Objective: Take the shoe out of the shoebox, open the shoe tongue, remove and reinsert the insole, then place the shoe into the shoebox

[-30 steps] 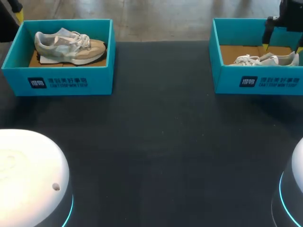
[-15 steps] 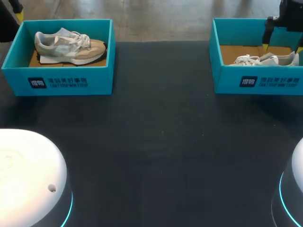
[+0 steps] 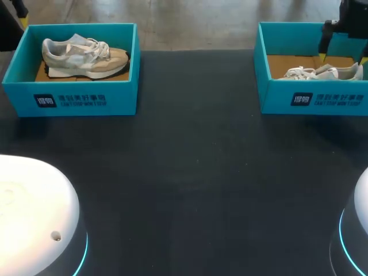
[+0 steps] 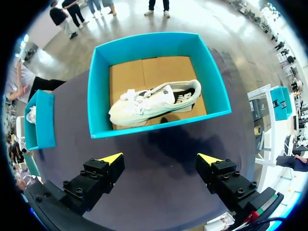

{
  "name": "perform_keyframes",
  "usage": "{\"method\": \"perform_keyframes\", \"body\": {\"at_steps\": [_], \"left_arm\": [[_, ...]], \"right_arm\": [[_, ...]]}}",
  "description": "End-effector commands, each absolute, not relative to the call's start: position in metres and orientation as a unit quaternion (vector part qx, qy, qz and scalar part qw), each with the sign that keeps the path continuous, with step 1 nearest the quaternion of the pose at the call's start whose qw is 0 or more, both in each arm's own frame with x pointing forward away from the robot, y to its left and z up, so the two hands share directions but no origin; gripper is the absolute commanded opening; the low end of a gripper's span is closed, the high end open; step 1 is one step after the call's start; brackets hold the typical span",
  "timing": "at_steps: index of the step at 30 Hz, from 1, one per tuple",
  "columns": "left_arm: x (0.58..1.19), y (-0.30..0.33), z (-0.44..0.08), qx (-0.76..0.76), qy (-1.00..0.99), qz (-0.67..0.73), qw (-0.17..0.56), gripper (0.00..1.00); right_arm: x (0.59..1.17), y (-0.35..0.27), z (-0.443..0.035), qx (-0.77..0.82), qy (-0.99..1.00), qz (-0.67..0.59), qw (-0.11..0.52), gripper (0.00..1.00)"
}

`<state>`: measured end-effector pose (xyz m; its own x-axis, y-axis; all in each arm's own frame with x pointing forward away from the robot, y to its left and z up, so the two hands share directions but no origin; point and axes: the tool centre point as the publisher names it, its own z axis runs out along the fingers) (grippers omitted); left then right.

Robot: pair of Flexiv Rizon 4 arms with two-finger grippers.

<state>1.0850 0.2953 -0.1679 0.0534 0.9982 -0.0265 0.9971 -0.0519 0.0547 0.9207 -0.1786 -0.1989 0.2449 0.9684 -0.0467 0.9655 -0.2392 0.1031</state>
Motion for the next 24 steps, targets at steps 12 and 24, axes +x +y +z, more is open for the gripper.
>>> {"method": "perform_keyframes", "body": {"at_steps": [12,24], "left_arm": [[1.144,0.3,-0.207,0.712,0.701,0.013,-0.038,1.0],[1.167,0.3,-0.231,0.708,0.705,0.012,-0.045,1.0]], "right_arm": [[0.92,-0.179,-0.199,0.787,0.614,0.013,0.055,1.0],[0.92,-0.179,-0.199,0.787,0.614,0.013,0.055,1.0]]}}
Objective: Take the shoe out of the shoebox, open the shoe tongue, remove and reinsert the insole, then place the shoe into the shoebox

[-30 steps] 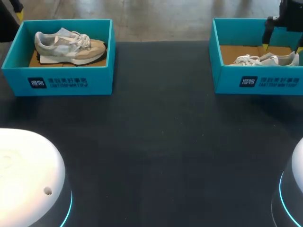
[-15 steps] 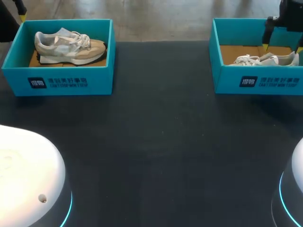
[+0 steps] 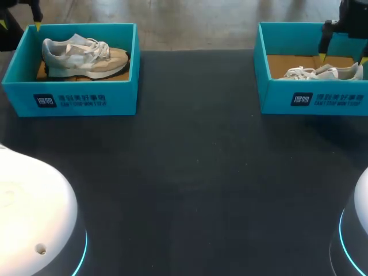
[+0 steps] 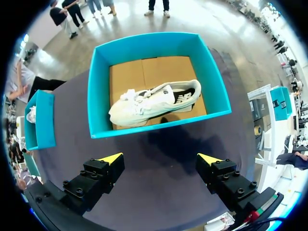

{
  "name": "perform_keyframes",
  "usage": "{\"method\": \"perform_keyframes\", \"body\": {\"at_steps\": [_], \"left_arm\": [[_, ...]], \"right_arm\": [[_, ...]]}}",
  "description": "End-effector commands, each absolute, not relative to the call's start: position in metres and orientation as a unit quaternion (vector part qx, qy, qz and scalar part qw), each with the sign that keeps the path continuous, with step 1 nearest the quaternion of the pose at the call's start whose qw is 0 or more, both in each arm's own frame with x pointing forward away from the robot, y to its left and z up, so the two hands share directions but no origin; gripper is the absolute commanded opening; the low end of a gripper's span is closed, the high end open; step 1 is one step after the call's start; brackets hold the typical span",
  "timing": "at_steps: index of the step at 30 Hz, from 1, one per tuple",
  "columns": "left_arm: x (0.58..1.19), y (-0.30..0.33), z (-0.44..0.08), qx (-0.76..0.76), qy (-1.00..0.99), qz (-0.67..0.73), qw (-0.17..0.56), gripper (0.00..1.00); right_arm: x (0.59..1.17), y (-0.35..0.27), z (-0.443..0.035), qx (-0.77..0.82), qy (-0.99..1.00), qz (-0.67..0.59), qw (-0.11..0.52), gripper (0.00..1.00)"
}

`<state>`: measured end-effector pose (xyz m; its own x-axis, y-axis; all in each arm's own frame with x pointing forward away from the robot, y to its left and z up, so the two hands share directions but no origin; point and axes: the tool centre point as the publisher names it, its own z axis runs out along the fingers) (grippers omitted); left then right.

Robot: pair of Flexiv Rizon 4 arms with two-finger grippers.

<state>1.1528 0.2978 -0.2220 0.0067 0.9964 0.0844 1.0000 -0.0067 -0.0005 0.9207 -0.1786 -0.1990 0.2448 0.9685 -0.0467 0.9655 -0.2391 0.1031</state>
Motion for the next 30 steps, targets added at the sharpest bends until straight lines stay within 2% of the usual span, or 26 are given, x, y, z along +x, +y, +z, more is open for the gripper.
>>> {"method": "perform_keyframes", "body": {"at_steps": [1,4,12,16,21,23,30], "left_arm": [[1.17,0.3,-0.233,-0.707,-0.706,-0.011,0.043,1.0],[1.173,0.298,-0.24,-0.707,-0.706,-0.021,0.046,1.0],[1.183,0.296,-0.261,-0.695,-0.718,-0.015,0.048,0.89],[1.186,0.298,-0.268,-0.689,-0.723,-0.015,0.046,0.88],[1.188,0.301,-0.276,-0.687,-0.725,-0.011,0.047,0.84],[1.188,0.3,-0.281,-0.684,-0.727,-0.014,0.05,0.78],[1.192,0.297,-0.292,-0.679,-0.732,-0.022,0.05,0.74]], "right_arm": [[0.92,-0.179,-0.199,0.787,0.614,0.013,0.055,1.0],[0.92,-0.179,-0.199,0.787,0.614,0.013,0.055,1.0],[0.92,-0.179,-0.199,0.787,0.614,0.013,0.055,1.0],[0.92,-0.179,-0.199,0.787,0.614,0.013,0.055,1.0],[0.92,-0.179,-0.199,0.787,0.614,0.013,0.055,1.0],[0.92,-0.179,-0.199,0.787,0.614,0.013,0.055,1.0],[0.92,-0.179,-0.199,0.787,0.614,0.013,0.055,1.0]]}}
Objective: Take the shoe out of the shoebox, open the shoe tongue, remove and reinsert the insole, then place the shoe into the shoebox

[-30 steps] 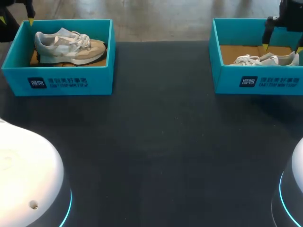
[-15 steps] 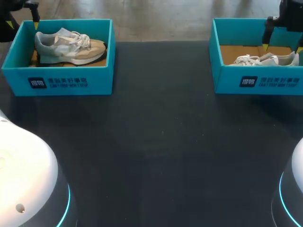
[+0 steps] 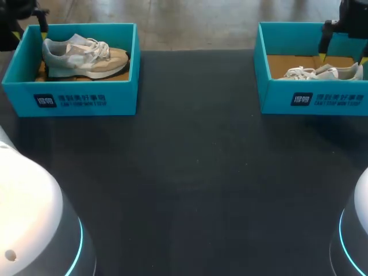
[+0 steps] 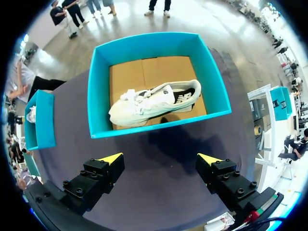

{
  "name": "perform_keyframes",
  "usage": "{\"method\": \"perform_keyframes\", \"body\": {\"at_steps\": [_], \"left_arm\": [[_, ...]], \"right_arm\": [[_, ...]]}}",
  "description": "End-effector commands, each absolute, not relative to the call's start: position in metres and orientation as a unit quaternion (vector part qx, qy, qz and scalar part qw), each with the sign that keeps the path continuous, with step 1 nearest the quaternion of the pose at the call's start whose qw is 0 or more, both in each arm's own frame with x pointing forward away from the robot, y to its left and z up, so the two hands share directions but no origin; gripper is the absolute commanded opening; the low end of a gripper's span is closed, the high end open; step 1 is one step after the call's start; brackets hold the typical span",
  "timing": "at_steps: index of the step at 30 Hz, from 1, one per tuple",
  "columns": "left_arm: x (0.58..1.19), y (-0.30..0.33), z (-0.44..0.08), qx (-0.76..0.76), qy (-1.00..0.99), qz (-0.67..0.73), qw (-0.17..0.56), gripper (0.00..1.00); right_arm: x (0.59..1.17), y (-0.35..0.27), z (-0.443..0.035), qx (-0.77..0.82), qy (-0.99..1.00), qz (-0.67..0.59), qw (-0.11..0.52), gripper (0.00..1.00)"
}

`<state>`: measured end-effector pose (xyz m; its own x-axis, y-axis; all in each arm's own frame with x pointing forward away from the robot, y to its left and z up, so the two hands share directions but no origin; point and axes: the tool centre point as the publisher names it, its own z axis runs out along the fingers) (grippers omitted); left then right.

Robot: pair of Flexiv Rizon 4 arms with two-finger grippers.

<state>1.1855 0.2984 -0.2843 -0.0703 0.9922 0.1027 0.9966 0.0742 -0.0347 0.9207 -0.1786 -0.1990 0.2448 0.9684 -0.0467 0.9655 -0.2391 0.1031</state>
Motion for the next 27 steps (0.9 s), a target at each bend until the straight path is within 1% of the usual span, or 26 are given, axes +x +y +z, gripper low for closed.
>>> {"method": "perform_keyframes", "body": {"at_steps": [1,3,5,9,15,18,24,27], "left_arm": [[1.194,0.297,-0.294,-0.679,-0.732,-0.024,0.048,0.73],[1.196,0.296,-0.297,-0.679,-0.733,-0.023,0.043,0.72],[1.199,0.295,-0.3,-0.679,-0.733,-0.025,0.044,0.65],[1.203,0.294,-0.305,-0.68,-0.732,-0.03,0.043,0.65],[1.212,0.291,-0.315,-0.684,-0.727,-0.036,0.043,0.6],[1.215,0.29,-0.317,-0.686,-0.725,-0.04,0.041,0.6],[1.22,0.287,-0.317,-0.69,-0.722,-0.045,0.036,0.58],[1.221,0.286,-0.318,-0.692,-0.72,-0.044,0.033,0.58]], "right_arm": [[0.92,-0.179,-0.199,0.787,0.614,0.013,0.055,1.0],[0.92,-0.179,-0.199,0.787,0.614,0.013,0.055,1.0],[0.92,-0.179,-0.199,0.787,0.614,0.013,0.055,1.0],[0.92,-0.179,-0.199,0.787,0.614,0.013,0.055,1.0],[0.92,-0.179,-0.199,0.787,0.614,0.013,0.055,1.0],[0.92,-0.179,-0.199,0.787,0.614,0.013,0.055,1.0],[0.92,-0.179,-0.199,0.787,0.614,0.013,0.055,1.0],[0.92,-0.179,-0.199,0.787,0.614,0.013,0.055,1.0]]}}
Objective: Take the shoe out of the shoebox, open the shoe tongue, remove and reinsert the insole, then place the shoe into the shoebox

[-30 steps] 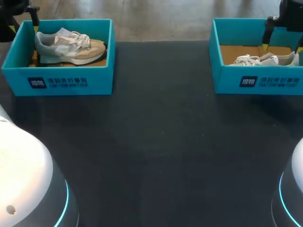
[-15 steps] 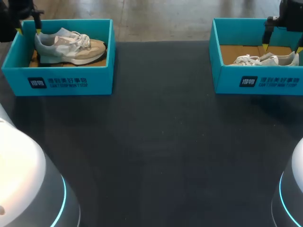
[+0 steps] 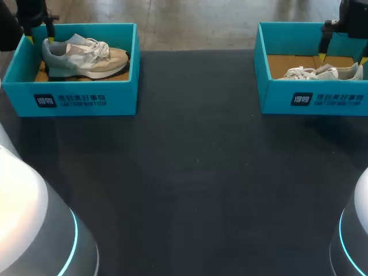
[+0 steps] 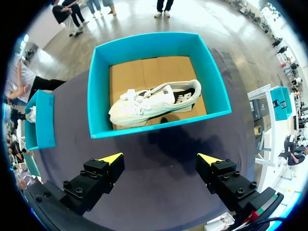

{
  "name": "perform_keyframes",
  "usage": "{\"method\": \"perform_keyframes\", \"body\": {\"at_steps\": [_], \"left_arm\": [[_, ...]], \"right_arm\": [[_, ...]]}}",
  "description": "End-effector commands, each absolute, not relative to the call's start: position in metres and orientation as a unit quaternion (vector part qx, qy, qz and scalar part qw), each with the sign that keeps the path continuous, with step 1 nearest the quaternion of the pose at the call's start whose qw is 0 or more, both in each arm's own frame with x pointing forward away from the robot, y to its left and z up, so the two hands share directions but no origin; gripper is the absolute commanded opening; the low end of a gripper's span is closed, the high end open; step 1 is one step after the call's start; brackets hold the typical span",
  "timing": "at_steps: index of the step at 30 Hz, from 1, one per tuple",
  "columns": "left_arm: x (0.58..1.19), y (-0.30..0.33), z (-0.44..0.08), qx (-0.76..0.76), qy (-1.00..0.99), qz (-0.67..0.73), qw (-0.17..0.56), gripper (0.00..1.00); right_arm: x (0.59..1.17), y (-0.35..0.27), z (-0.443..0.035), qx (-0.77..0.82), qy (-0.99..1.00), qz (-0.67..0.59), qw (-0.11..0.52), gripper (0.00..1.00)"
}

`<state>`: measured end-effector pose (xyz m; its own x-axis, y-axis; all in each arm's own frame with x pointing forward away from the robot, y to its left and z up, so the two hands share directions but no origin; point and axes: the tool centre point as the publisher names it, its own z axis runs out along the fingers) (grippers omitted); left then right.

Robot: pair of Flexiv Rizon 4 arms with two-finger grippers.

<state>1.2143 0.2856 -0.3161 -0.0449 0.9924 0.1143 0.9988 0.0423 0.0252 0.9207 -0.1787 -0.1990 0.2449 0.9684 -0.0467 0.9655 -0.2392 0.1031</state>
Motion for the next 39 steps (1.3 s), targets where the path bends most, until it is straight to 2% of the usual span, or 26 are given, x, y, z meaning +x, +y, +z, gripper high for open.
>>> {"method": "perform_keyframes", "body": {"at_steps": [1,4,8,10,13,18,26,31,39], "left_arm": [[1.221,0.286,-0.318,-0.693,-0.719,-0.043,0.032,0.59],[1.221,0.283,-0.32,-0.696,-0.716,-0.042,0.031,0.65],[1.221,0.282,-0.322,-0.697,-0.716,-0.043,0.029,0.8],[1.221,0.282,-0.324,-0.696,-0.716,-0.043,0.027,0.82],[1.222,0.281,-0.327,-0.696,-0.716,-0.044,0.026,0.81],[1.223,0.279,-0.333,-0.694,-0.718,-0.043,0.021,0.74],[1.222,0.276,-0.342,-0.694,-0.718,-0.038,0.022,0.71],[1.218,0.276,-0.35,-0.694,-0.719,-0.035,0.023,0.64],[1.217,0.277,-0.356,-0.692,-0.721,-0.032,0.017,0.66]], "right_arm": [[0.92,-0.179,-0.199,0.787,0.614,0.013,0.055,1.0],[0.92,-0.179,-0.199,0.787,0.614,0.013,0.055,1.0],[0.92,-0.179,-0.199,0.787,0.614,0.013,0.055,1.0],[0.92,-0.179,-0.199,0.787,0.614,0.013,0.055,1.0],[0.92,-0.179,-0.199,0.787,0.614,0.013,0.055,1.0],[0.92,-0.179,-0.199,0.787,0.614,0.013,0.055,1.0],[0.92,-0.179,-0.199,0.787,0.614,0.013,0.055,1.0],[0.92,-0.179,-0.199,0.787,0.614,0.013,0.055,1.0],[0.92,-0.179,-0.199,0.787,0.614,0.013,0.055,1.0]]}}
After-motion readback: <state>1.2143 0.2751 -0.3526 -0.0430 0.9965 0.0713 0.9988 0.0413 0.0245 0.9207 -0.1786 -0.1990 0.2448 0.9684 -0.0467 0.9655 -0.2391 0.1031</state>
